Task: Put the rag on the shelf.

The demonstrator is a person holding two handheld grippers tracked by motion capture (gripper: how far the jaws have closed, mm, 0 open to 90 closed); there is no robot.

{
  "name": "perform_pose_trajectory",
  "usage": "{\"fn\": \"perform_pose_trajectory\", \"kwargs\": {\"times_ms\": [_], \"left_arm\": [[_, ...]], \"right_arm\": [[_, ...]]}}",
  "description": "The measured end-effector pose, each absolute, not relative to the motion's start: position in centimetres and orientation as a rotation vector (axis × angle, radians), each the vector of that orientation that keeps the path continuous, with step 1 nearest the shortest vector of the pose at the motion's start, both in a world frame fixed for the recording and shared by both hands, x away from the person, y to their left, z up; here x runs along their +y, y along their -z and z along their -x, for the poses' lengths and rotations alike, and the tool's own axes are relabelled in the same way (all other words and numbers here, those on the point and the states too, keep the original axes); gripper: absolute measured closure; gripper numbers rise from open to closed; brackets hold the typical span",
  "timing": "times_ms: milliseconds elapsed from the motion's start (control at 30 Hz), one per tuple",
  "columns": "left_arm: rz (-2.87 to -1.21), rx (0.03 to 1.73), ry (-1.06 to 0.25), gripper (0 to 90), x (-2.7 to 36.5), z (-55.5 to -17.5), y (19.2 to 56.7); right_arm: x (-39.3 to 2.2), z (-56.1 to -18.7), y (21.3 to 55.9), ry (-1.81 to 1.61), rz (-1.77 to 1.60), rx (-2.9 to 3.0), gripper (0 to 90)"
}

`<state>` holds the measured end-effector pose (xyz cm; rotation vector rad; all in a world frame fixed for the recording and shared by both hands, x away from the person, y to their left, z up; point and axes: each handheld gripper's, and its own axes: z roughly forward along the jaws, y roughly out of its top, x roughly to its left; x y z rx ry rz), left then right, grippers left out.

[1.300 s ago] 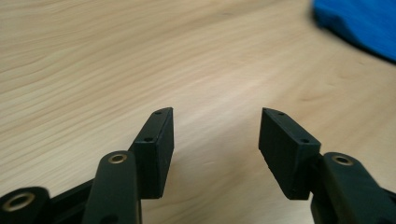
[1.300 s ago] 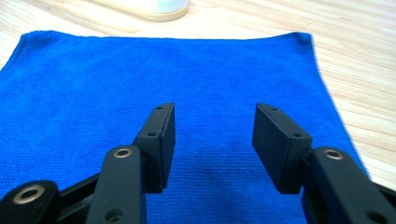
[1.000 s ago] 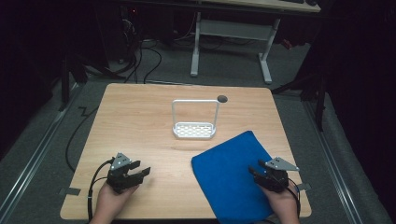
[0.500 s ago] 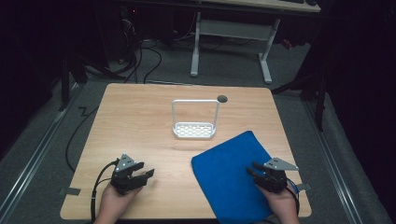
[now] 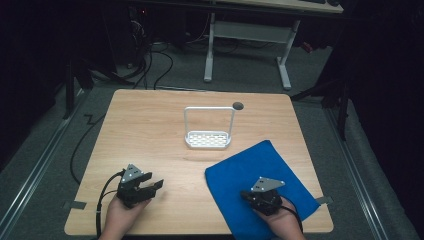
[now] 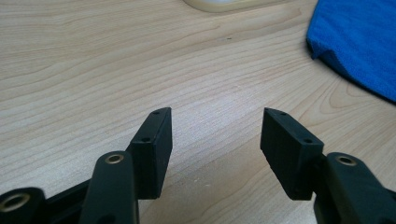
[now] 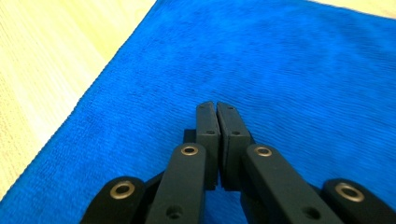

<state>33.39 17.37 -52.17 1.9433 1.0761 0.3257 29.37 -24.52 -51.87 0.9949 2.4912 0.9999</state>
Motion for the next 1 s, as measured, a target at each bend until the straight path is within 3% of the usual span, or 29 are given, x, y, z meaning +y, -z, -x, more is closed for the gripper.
{"fn": "perform_pose_trajectory", "kwargs": {"times_ms": [467, 600, 867, 1000], "left_arm": [[-1.924, 1.083, -0.299, 45.0, 18.1, -32.7, 52.1], [-1.954, 1.005, -0.244, 45.7, 15.5, -32.1, 51.9], [-2.052, 0.819, -0.112, 50.8, 8.4, -31.6, 52.2], [-2.1, 0.733, -0.047, 66.5, 5.1, -31.2, 52.1]], "right_arm": [[-18.2, -32.6, 52.4, -1.001, -0.917, 2.533, 90.0], [-16.4, -33.4, 52.3, -0.986, -0.893, 2.533, 90.0], [-21.8, -31.9, 50.3, -1.097, -1.009, 2.33, 89.2], [-24.9, -31.1, 50.6, -1.059, -1.084, 2.28, 89.1]]}}
